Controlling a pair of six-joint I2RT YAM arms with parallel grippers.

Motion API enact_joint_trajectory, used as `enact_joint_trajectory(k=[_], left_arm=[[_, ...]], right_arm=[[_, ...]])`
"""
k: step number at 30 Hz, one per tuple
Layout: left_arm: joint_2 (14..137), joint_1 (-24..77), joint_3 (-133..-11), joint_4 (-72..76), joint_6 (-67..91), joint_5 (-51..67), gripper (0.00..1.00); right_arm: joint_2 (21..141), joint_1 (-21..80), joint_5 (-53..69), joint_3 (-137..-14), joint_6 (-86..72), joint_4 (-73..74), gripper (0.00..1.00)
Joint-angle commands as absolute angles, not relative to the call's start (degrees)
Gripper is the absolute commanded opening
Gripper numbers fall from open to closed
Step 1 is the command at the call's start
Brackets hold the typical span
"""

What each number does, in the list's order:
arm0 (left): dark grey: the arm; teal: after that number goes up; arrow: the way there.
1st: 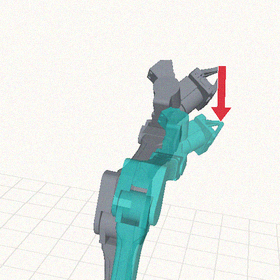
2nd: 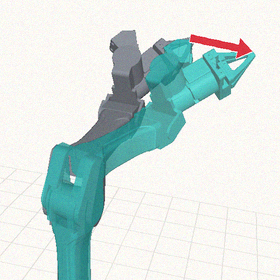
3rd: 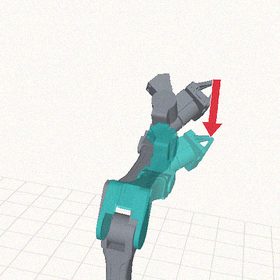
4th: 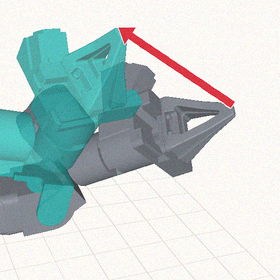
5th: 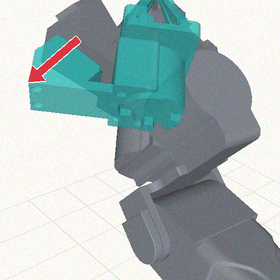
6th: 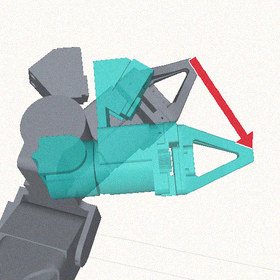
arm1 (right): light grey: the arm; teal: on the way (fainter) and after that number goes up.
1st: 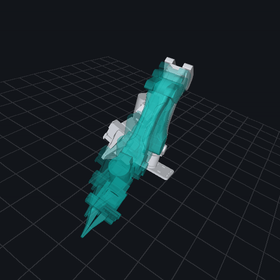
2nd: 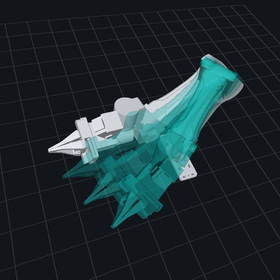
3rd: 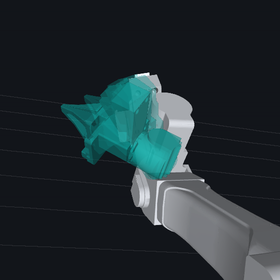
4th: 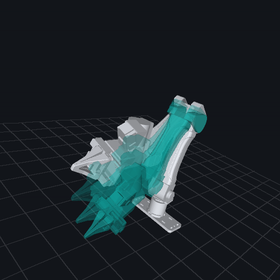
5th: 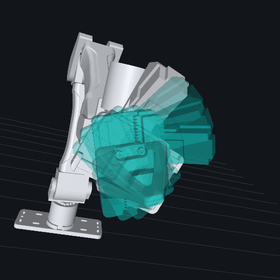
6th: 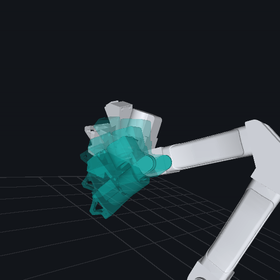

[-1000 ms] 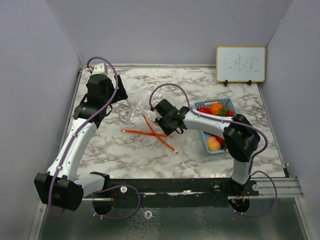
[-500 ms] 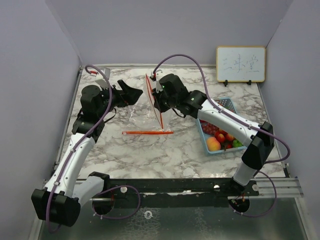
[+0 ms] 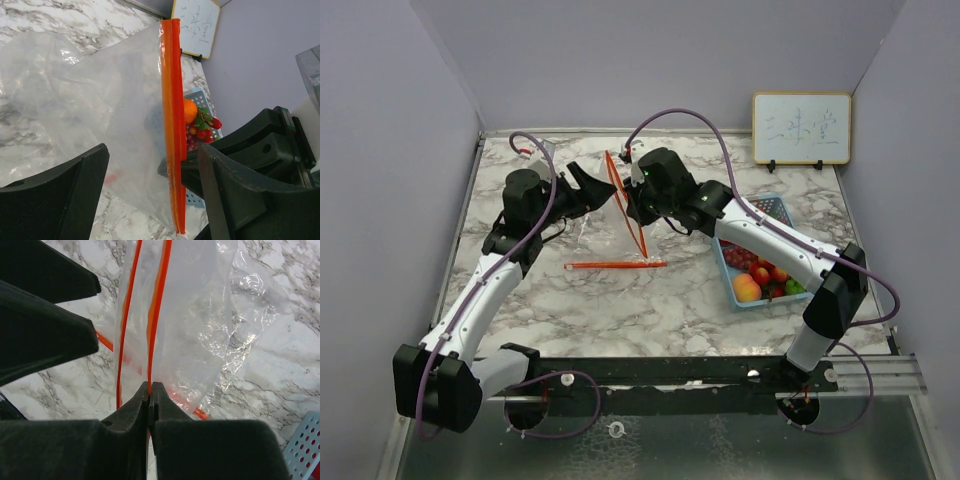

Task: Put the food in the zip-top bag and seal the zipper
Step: Open the zipper of the food storage bag at the center of the board.

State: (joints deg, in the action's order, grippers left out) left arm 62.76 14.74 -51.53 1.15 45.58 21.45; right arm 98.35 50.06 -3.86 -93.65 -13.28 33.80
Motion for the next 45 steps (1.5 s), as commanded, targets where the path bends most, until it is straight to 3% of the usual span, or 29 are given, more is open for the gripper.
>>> enact_joint_trajectory(k=[1,11,24,31,37,45], left_arm=[[64.1,16.5,-52.3,3.3,48.5,19.9,0.74],[67.3,19.9,-52.8,0.4,47.6,16.6,0.65],[69.1,21.0,-51.8,-3.5,44.6,8.4,0.31],[71.7,20.9,-56.4,-10.7,40.0,3.2,0.0],[74.1,21.0,-68.0,-23.8,29.8,-3.2,0.0],[75.7,20.9,-83.5,-37.6,13.1,-5.7,0.0]], right_arm=[[98.3,49.8,-2.7,-94.3,-13.5,31.8,0.02],[98.5,49.8,-2.5,-95.1,-13.5,31.6,0.02],[95.8,49.3,-5.3,-95.4,-14.4,32.9,0.02],[94.1,46.8,-10.6,-95.1,-15.5,33.2,0.02],[92.3,42.5,-14.2,-92.9,-16.0,32.1,0.02],[87.8,31.7,-15.1,-77.9,-19.8,26.4,0.02]])
